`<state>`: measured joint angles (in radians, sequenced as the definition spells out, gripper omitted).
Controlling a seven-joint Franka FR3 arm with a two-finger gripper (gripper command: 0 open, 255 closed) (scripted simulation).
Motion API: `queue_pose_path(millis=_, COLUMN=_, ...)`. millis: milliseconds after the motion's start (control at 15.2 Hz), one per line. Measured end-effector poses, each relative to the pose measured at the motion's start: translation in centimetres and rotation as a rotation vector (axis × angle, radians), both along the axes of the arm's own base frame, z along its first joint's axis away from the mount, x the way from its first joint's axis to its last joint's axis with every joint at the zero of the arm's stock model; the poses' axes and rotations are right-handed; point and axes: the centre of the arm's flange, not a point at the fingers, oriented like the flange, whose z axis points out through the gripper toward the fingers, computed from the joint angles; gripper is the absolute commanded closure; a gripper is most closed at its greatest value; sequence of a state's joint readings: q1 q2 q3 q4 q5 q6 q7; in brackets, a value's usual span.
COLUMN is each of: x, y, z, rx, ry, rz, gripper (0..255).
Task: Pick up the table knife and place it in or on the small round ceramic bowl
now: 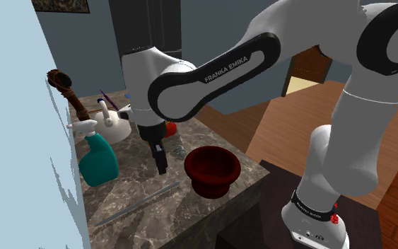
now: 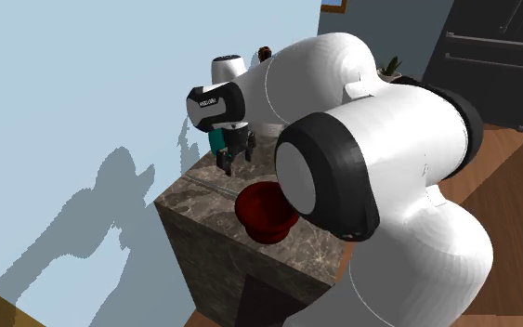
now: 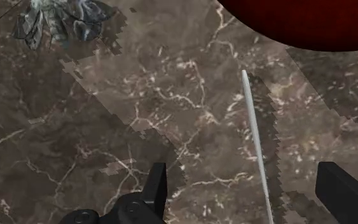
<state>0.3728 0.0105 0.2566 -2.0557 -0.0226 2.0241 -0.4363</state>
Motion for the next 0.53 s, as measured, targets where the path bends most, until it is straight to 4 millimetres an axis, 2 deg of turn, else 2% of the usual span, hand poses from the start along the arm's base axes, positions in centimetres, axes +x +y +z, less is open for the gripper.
queue_pose_path(millis=264, x=-1.0, y=4.9, z=-2.9, rx=-0.005, ry=0.003, rz=0.144, gripper=0)
queue_pose_path(millis=396, x=-1.4, y=6.1, z=-3.7, rx=-0.006, ry=0.004, rz=0.184, gripper=0)
queue_pose_path(millis=528, x=-1.5, y=6.2, z=-4.7, rx=-0.006, ry=0.004, rz=0.195, gripper=0)
